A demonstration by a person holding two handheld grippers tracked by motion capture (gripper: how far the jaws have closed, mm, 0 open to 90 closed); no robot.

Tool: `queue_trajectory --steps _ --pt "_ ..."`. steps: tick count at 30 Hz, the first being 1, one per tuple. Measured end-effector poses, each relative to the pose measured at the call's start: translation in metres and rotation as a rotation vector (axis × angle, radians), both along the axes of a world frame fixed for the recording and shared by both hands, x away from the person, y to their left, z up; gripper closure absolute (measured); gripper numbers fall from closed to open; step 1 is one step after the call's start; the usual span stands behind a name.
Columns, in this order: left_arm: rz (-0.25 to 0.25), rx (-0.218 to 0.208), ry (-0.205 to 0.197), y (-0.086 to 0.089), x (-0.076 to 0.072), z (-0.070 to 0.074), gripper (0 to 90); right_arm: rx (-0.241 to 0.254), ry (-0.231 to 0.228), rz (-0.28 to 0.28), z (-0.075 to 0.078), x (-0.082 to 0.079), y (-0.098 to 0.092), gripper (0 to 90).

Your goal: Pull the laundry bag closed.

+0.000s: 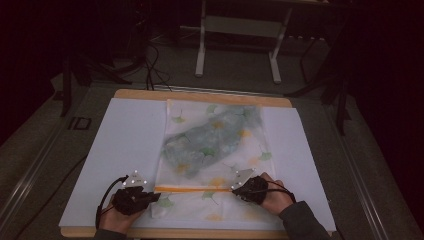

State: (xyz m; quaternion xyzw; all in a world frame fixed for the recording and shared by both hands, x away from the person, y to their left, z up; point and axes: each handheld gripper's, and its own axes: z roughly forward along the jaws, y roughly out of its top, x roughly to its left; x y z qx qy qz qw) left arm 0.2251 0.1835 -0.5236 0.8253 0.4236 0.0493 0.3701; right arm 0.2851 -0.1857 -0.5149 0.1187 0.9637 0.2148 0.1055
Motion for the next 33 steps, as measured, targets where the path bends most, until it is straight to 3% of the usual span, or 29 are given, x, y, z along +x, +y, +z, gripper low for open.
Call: queue_trajectory --steps 33 --pt "0.000 0.000 0.002 0.002 0.000 0.000 88.2 -0.035 0.002 -0.042 0.002 -0.001 -0.028 90.0"
